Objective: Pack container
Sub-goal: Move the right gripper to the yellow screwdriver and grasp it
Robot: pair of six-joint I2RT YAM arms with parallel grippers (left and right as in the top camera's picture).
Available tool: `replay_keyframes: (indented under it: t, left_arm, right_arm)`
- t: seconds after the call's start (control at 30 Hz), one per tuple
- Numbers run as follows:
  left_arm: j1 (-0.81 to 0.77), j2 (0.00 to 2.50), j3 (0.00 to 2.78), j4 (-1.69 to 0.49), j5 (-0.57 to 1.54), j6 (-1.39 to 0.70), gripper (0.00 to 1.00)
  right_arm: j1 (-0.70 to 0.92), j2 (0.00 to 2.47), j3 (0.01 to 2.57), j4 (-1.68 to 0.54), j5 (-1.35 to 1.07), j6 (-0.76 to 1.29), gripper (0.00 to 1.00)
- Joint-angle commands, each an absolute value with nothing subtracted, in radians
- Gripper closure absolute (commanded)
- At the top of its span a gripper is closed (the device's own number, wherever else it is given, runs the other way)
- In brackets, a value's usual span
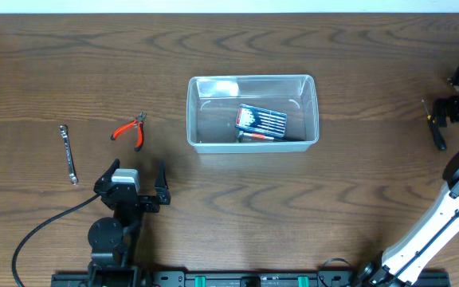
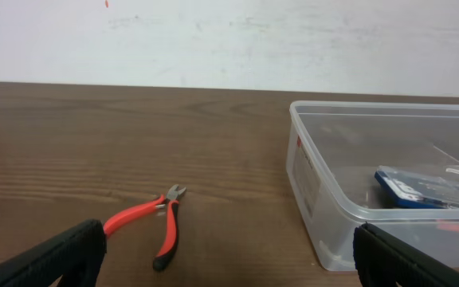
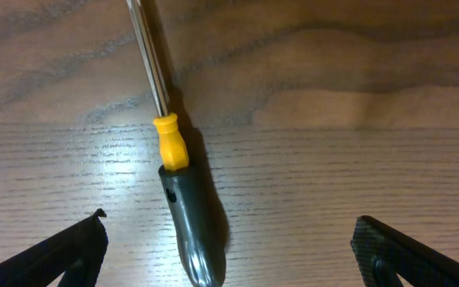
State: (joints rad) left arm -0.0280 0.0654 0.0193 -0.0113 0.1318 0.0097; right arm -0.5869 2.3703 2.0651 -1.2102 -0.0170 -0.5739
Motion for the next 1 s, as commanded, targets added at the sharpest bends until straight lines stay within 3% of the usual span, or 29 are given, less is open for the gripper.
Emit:
replay_keyframes:
  t: [0.0, 0.87, 0.97]
  left_arm:
    - [-0.023, 0.065, 0.005, -0.022, 0.146, -0.002, 0.02]
    - [-0.023, 0.065, 0.005, -0.022, 0.146, -0.002, 0.02]
    - [-0.023, 0.065, 0.005, -0.022, 0.146, -0.002, 0.02]
  right_arm:
    - [-0.567, 2.375, 2.065, -1.21, 0.022, -0.555, 0.01]
    - [-0.53, 2.375, 1.85, -1.054, 0.019, -0.566, 0.01]
    - [-0.53, 2.375, 1.834, -1.048, 0.018, -0.566, 0.07]
